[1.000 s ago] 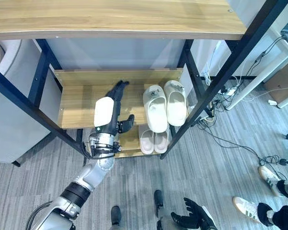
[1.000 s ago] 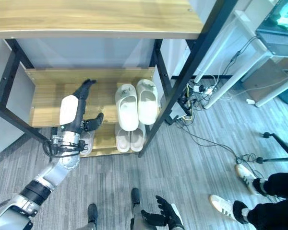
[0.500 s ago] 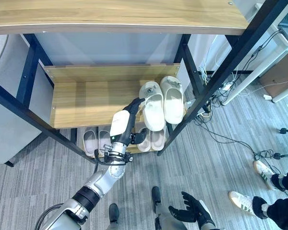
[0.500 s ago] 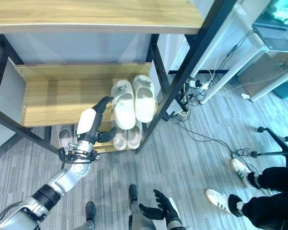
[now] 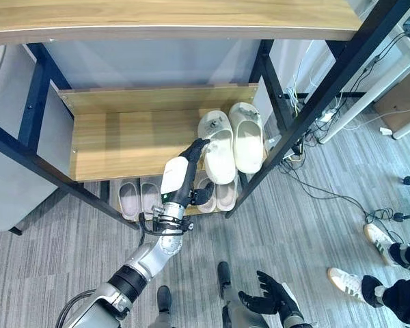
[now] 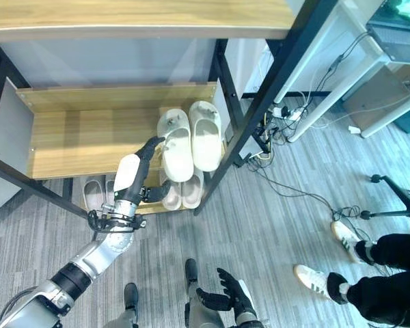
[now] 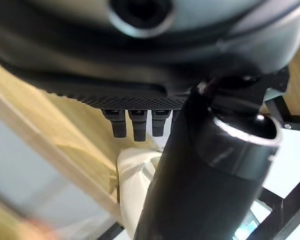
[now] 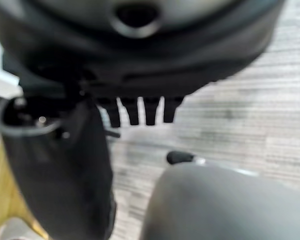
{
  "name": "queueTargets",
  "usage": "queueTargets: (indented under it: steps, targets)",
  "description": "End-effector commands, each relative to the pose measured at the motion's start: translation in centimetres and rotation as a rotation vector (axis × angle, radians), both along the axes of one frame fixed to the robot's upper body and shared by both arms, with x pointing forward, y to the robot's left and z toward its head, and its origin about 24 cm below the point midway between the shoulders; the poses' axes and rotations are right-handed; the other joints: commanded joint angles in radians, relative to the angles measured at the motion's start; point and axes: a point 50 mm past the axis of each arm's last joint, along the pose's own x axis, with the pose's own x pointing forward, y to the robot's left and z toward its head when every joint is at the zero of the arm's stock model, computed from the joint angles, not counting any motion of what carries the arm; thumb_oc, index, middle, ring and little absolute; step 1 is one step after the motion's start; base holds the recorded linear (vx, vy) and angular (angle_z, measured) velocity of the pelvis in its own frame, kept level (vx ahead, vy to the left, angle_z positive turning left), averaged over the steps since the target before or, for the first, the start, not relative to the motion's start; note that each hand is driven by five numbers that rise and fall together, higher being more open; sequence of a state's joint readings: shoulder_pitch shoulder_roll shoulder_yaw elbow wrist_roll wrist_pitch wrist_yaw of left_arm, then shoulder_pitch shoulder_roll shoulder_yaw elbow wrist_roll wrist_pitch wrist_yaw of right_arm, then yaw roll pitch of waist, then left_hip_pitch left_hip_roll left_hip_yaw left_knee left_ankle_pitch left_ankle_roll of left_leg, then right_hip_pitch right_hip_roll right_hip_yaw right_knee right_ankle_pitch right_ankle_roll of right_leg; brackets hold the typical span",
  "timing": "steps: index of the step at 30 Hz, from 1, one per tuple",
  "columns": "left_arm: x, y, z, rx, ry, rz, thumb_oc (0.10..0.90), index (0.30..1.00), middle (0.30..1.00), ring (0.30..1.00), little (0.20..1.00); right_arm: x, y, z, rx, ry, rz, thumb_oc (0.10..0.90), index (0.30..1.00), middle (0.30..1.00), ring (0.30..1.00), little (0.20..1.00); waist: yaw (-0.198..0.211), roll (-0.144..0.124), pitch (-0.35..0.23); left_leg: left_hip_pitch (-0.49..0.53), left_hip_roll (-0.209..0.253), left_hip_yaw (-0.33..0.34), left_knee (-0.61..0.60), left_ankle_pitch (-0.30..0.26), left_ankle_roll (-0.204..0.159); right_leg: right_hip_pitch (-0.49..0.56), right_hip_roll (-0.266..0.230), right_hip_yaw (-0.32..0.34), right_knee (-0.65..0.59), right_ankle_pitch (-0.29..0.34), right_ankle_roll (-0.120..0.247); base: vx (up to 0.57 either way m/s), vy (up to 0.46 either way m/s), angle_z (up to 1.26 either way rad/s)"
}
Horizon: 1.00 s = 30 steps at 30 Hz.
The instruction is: Arrange the slippers neatly on the shoe rack.
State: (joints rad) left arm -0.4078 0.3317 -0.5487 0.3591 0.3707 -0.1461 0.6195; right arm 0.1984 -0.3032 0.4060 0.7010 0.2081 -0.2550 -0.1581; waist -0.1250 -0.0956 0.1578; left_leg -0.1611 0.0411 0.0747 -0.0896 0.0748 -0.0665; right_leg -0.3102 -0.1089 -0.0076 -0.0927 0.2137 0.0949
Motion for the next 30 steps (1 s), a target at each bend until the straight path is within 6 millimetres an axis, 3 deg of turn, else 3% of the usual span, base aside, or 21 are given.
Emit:
queueTargets:
  steps: [1,13,30]
  targets:
    - [2.0,-2.8,6.0,-0.092,-0.229,-0.087,0.8,0.9,0.9,0.9,0.9,1.5,-0.3,1.4,0.003,-0.119,-0.007,0.8,0.9,0.9,0.9,0.9,0.009,0.021,0.003,-0.062,-0.025,-0.013,0.008,-0.023,0.032,0.036,-0.007,-0.038,0.04,-0.136,0.055,0.0,0.0,0.0]
    - [2.3,-4.6,6.7,-0.082,-0.246,-0.123,0.8,0.9,0.9,0.9,0.9,2.0,-0.5,1.6,-0.002,-0.133,-0.004,0.8,0.9,0.9,0.9,0.9,0.001,0.024,0.015,-0.079,-0.025,-0.008,0.008,-0.018,0.031,0.014,-0.009,-0.033,0.04,-0.13,0.055,0.0,-0.005,-0.01]
    - [3.0,-5.5,7.5,-0.061,-0.264,-0.135,0.8,0.9,0.9,0.9,0.9,2.4,-0.7,1.8,-0.015,-0.147,0.001,0.8,0.9,0.9,0.9,0.9,-0.016,0.038,0.014,-0.094,-0.02,0.004,0.008,-0.016,0.026,-0.007,-0.005,-0.025,0.038,-0.129,0.055,0.01,-0.006,-0.01]
